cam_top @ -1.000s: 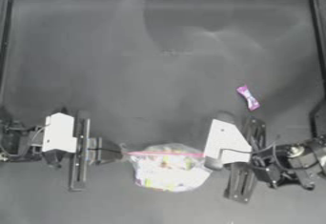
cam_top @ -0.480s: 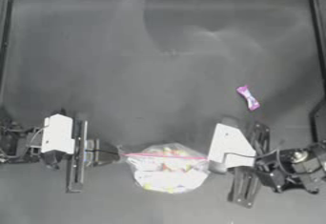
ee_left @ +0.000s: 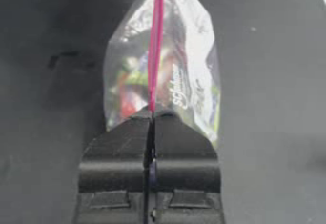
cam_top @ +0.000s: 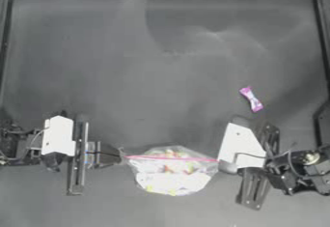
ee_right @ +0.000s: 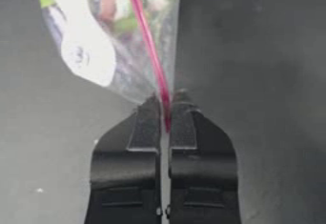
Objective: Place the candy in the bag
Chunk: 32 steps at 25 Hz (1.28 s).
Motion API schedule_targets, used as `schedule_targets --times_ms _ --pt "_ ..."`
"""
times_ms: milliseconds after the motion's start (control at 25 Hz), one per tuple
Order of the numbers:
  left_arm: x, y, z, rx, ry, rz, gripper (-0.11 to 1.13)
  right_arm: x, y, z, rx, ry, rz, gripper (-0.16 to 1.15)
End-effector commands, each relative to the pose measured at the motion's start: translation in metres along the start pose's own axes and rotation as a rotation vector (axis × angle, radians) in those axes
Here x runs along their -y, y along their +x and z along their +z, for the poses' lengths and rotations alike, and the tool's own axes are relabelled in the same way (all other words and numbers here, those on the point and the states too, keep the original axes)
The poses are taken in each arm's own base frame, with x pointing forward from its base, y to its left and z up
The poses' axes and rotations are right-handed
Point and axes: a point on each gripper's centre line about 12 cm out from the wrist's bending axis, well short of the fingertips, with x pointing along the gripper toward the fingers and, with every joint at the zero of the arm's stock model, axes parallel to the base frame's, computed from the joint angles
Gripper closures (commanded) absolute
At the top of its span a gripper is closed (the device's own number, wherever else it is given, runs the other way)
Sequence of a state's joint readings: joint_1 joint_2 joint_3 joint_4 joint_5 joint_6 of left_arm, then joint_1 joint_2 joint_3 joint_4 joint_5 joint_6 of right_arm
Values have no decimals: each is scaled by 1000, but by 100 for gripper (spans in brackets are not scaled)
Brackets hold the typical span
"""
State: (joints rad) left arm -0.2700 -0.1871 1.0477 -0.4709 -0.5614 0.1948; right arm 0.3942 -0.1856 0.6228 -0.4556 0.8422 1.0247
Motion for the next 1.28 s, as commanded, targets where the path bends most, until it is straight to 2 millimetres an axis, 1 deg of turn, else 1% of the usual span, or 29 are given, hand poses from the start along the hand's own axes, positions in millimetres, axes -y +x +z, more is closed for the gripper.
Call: schedule_targets --times_ms 40,160,360,520,920,1280 --pt "1 0 9 29 2 -3 91 1 -14 5 41 -5 15 93" --pt "-1 1 15 50 10 5 91 4 -22 9 73 -12 16 93" --pt "-9 0 26 77 31 29 91 16 -35 20 128 -11 9 93" --pt "-18 -3 35 94 33 53 91 25 -41 27 159 -6 -1 93" --pt "-41 -12 59 78 84 100 91 45 -44 50 191 -46 -32 93" --pt "-64 -18 66 70 104 163 91 71 -45 64 203 -50 -62 93"
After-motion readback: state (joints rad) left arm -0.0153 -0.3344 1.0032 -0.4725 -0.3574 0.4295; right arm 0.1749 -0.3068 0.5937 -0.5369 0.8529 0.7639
